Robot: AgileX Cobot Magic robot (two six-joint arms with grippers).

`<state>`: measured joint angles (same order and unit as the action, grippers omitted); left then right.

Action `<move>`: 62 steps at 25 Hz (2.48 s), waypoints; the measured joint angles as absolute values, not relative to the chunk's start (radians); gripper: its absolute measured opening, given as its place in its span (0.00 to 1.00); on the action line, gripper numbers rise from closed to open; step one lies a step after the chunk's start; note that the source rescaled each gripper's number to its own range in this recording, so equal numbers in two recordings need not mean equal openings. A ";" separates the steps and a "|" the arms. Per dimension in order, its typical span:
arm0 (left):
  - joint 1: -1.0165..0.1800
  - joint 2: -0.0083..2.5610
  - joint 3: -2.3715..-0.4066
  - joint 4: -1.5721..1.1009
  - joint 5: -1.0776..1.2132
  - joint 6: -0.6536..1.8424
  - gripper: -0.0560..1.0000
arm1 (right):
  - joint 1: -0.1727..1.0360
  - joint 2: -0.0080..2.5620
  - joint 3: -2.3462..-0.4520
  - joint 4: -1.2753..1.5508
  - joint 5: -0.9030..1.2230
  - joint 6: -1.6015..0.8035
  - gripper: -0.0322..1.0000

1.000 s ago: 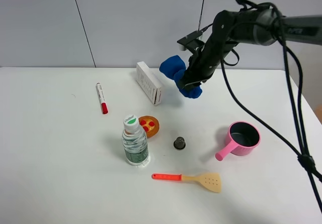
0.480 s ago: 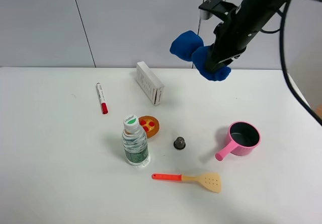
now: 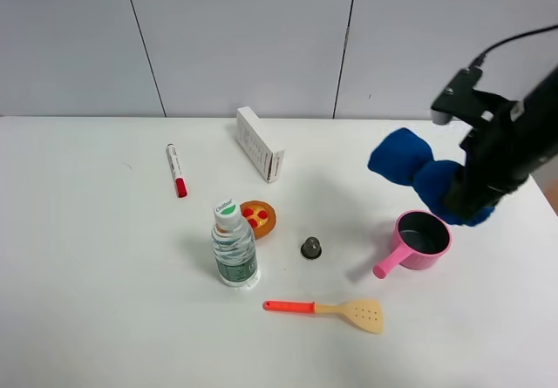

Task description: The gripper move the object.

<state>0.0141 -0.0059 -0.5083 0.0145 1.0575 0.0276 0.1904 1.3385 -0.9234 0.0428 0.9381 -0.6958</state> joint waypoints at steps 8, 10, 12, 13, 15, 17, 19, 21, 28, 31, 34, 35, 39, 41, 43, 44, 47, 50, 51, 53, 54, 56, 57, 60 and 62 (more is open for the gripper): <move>0.014 -0.006 -0.508 0.015 1.057 0.028 1.00 | -0.115 1.267 -0.715 0.026 0.838 -0.853 0.03; 0.014 -0.006 -0.508 0.015 1.057 0.028 1.00 | -0.141 1.283 -0.696 0.026 0.807 -0.883 0.03; 0.014 -0.006 -0.508 0.015 1.057 0.028 1.00 | -0.149 1.311 -0.692 0.028 0.770 -0.892 0.03; 0.014 -0.006 -0.508 0.015 1.057 0.028 1.00 | -0.149 1.332 -0.692 0.028 0.753 -0.895 0.03; 0.014 -0.006 -0.508 0.015 1.057 0.028 1.00 | -0.149 1.376 -0.692 0.028 0.725 -0.898 0.03; 0.014 -0.006 -0.508 0.015 1.057 0.028 1.00 | -0.149 1.431 -0.692 0.028 0.695 -0.898 0.03; 0.014 -0.006 -0.508 0.015 1.057 0.028 1.00 | -0.149 1.477 -0.692 0.028 0.658 -0.898 0.03; 0.014 -0.006 -0.508 0.015 1.057 0.028 1.00 | -0.149 1.523 -0.689 0.028 0.619 -0.898 0.03; 0.014 -0.006 -0.508 0.015 1.057 0.028 1.00 | -0.149 1.587 -0.685 0.028 0.560 -0.898 0.06; 0.014 -0.006 -0.508 0.015 1.057 0.028 1.00 | -0.149 1.597 -0.685 0.028 0.548 -0.911 0.27; 0.014 -0.006 -0.508 0.015 1.057 0.028 1.00 | -0.149 1.599 -0.685 0.029 0.520 -0.913 0.58; 0.014 -0.006 -0.508 0.015 1.057 0.028 1.00 | -0.149 1.599 -0.685 0.035 0.509 -0.913 0.65; 0.014 -0.006 -0.508 0.015 1.057 0.028 1.00 | -0.149 1.603 -0.685 0.053 0.472 -0.914 0.82; 0.014 -0.006 -0.508 0.015 1.057 0.028 1.00 | -0.149 1.599 -0.685 0.067 0.474 -0.914 0.84; 0.014 -0.006 -0.508 0.015 1.057 0.028 1.00 | -0.149 1.564 -0.685 0.097 0.486 -0.914 0.84; 0.014 -0.006 -0.508 0.015 1.057 0.028 1.00 | -0.149 1.538 -0.685 0.109 0.498 -0.914 0.84; 0.014 -0.006 -0.508 0.015 1.057 0.028 1.00 | -0.149 1.416 -0.685 0.158 0.546 -0.914 0.85; 0.014 -0.006 -0.508 0.015 1.057 0.028 1.00 | -0.149 1.251 -0.685 0.202 0.595 -0.914 0.85; 0.014 -0.006 -0.508 0.015 1.057 0.028 1.00 | -0.149 1.203 -0.685 0.214 0.617 -0.914 0.85; 0.014 -0.006 -0.508 0.015 1.057 0.028 1.00 | -0.149 1.089 -0.684 0.245 0.681 -0.886 0.85; 0.014 -0.006 -0.508 0.015 1.057 0.028 1.00 | -0.149 1.039 -0.684 0.256 0.716 -0.859 0.85; 0.014 -0.006 -0.508 0.015 1.057 0.028 1.00 | -0.149 0.915 -0.684 0.277 0.780 -0.794 0.85; 0.014 -0.006 -0.508 0.015 1.057 0.028 1.00 | -0.149 0.853 -0.684 0.280 0.812 -0.756 0.85; 0.014 -0.006 -0.508 0.015 1.057 0.028 1.00 | -0.149 0.685 -0.684 0.280 0.902 -0.656 0.85; 0.014 -0.006 -0.508 0.015 1.057 0.028 1.00 | -0.149 0.582 -0.684 0.280 0.956 -0.584 0.85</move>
